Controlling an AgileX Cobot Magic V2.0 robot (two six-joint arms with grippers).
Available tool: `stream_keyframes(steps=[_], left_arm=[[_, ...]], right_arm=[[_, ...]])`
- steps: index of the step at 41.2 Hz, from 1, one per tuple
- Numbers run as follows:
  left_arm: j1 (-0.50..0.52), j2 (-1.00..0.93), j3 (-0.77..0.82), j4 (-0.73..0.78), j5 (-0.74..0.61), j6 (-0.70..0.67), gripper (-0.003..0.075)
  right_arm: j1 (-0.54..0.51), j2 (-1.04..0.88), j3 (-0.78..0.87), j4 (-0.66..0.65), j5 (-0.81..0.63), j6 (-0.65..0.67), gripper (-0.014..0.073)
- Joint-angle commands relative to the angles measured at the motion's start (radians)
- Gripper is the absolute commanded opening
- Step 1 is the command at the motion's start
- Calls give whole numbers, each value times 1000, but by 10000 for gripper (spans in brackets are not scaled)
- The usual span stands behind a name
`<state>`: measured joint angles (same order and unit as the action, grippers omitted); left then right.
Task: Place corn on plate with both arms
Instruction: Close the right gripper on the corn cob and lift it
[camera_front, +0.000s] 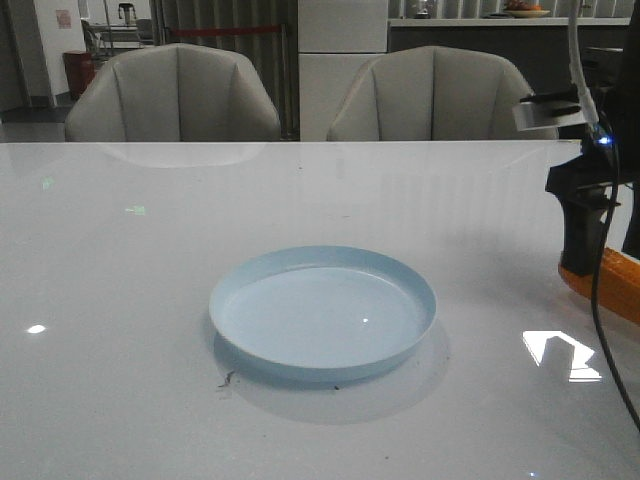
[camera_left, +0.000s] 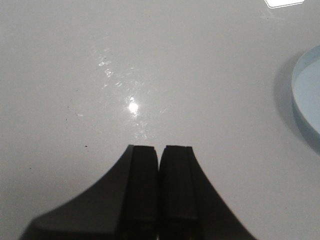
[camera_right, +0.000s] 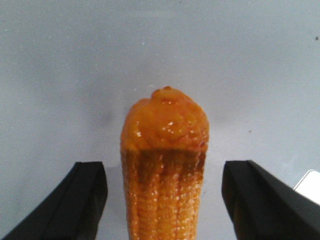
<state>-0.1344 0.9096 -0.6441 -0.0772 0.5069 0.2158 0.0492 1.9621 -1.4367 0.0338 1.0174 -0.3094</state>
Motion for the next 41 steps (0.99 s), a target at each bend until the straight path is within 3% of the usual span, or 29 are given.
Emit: stream_keyframes(steps=[1,13,18,22,25,33,41], left_arm=[[1,-13,-30,-14,-60,-11,86],[1,-13,-30,-14,-60,-11,86],[1,-13,-30,-14,-60,-11,86],[1,-13,-30,-14,-60,-11,86],[1,-13,-30,-14,-60,-11,86],[1,-13,-30,-14,-64,-11,86],[1,-13,-30,-14,-64,-11,86]], right_arm=[[-1,-35,-28,12,-16,-14,583],[-1,1,-28,14,-19,-15,570],[-1,16,-28,14,-6,-15,428],[-1,15,-28,14,-4,-15,245],[-1,11,-29,14,-8,-15,184],[-1,11,-78,14,2,-20,185],[6,11,-242,18,101,-65,185]])
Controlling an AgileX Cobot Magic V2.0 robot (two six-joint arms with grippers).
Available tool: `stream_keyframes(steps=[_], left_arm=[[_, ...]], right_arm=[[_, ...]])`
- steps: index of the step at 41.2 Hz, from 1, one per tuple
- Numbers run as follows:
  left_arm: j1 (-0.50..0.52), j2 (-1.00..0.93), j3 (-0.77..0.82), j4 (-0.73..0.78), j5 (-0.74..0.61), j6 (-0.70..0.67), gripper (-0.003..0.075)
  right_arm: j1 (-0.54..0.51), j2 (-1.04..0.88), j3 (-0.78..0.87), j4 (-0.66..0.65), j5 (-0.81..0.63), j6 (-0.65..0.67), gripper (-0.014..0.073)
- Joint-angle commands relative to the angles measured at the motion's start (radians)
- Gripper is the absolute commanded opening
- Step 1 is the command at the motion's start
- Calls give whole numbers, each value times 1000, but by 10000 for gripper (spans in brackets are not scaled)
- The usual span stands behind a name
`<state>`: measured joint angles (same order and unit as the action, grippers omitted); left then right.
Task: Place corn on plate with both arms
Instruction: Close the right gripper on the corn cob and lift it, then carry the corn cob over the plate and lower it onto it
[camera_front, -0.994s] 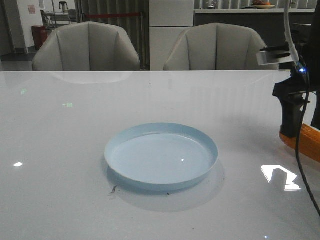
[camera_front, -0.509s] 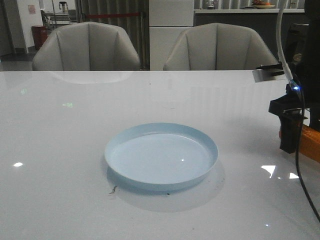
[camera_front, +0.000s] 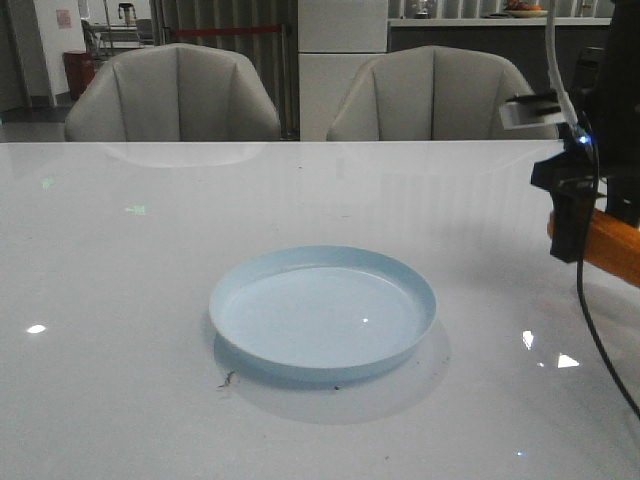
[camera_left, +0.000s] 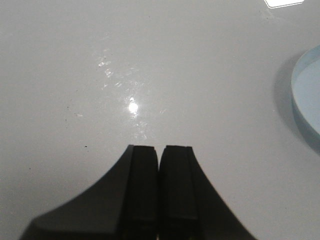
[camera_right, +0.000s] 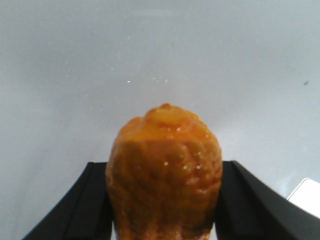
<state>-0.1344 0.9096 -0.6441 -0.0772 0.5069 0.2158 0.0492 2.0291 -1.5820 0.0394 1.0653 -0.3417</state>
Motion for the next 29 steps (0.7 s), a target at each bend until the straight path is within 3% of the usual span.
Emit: stream_keyframes(steps=[1,14,29], left_arm=[[1,-13,-30,-14,-64,-11,86],[1,-13,-30,-14,-72,-11,86],[1,-13,-30,-14,-72,-11,86]], right_arm=[[9,-56,-118,16,64,-38,185],[124,-55,-366,110,178,-119,185],[380,-25,-383,110,164,-143,185]])
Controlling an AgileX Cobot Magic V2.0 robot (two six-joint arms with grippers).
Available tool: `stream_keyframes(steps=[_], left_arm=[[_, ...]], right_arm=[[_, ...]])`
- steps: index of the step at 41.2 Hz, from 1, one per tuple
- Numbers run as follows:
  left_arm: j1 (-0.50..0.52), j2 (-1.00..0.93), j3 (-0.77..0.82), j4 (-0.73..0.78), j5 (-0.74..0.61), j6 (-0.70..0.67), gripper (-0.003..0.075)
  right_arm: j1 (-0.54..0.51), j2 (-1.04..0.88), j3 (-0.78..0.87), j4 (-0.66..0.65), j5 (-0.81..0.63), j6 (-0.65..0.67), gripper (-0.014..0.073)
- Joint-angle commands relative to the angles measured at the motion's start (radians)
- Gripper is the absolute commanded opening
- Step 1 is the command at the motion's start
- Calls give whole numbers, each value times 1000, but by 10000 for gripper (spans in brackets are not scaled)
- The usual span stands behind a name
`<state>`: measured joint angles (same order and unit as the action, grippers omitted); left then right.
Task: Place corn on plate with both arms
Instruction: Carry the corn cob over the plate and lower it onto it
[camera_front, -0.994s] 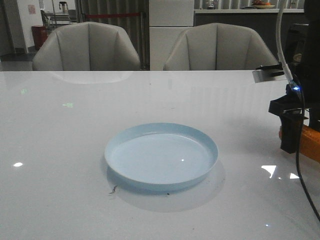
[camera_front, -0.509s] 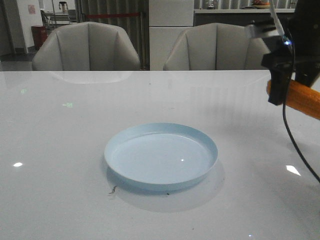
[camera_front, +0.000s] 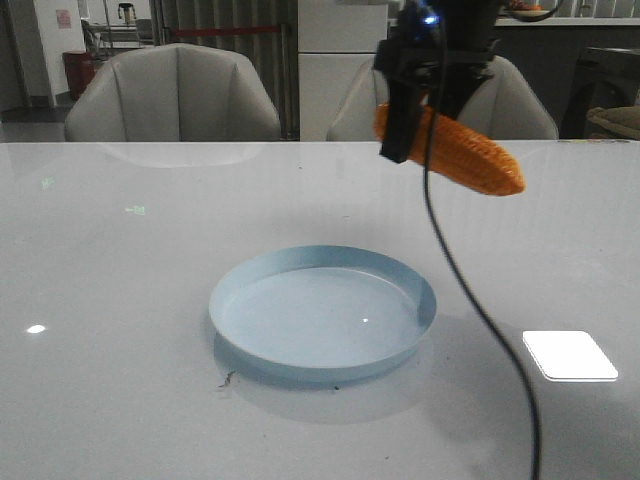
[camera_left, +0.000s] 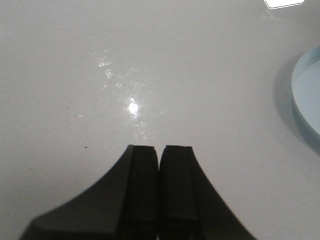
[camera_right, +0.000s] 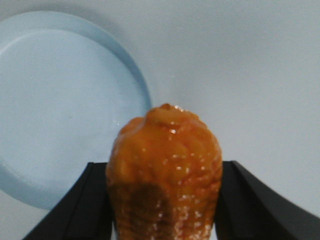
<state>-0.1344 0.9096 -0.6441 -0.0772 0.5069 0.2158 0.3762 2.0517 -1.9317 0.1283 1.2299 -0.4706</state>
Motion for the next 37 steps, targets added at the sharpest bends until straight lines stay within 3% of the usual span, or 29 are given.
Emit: stream_keyframes(steps=[1,14,27,37], left_arm=[[1,-13,-30,-14,-72,-11,86],[1,-13,-30,-14,-40,-11,86],[1,-13,-30,-14,6,-11,86],[1,-13,-30,-14,10,-11,86]], right_arm=[[62,-44,-33,21,-6,-14,185],[191,55,-33,20,-43,-14,196],[200,106,-33,18,-59,-14,488],[200,119,-33,18,-71,-14,517]])
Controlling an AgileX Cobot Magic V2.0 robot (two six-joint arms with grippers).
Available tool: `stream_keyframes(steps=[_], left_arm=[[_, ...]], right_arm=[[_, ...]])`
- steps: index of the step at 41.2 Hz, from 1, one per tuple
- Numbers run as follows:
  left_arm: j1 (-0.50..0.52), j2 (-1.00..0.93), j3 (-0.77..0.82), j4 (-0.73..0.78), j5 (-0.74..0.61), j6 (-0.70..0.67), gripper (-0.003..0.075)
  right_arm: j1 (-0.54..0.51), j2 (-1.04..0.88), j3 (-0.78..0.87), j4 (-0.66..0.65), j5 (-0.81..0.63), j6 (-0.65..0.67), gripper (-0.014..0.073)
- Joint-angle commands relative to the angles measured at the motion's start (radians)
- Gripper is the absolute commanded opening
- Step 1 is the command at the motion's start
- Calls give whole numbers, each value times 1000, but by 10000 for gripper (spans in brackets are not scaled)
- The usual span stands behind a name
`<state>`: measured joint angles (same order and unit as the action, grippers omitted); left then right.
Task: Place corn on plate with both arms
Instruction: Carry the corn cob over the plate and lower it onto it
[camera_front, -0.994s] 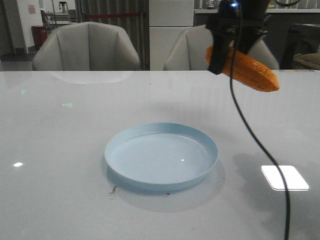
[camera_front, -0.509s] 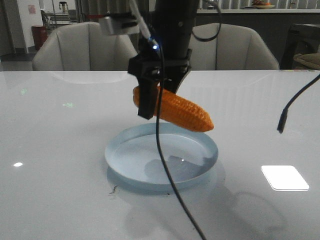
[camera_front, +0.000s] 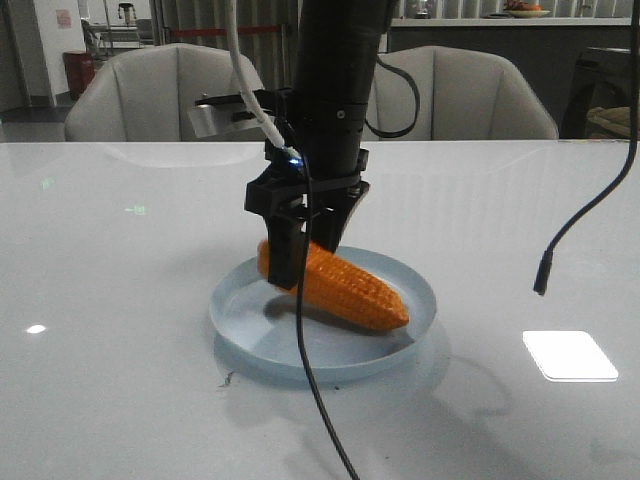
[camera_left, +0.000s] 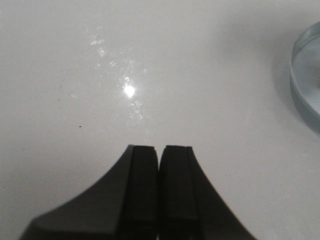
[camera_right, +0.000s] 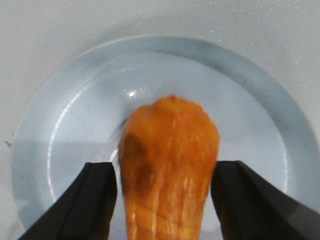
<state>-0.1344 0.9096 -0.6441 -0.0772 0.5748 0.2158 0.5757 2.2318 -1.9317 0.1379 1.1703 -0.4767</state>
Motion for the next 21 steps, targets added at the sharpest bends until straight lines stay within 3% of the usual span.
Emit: stream_keyframes(steps=[1,11,21], left_arm=[[1,-13,-30,-14,-58,-11,86],[1,-13,-30,-14,-58,-11,86],[1,-13,-30,-14,-58,-11,86]], right_arm=[[0,-61,-33,9,-11,-8,517],[0,-77,-37,8,17,-7,510],[-3,-98,-147,-12,158,3,510]])
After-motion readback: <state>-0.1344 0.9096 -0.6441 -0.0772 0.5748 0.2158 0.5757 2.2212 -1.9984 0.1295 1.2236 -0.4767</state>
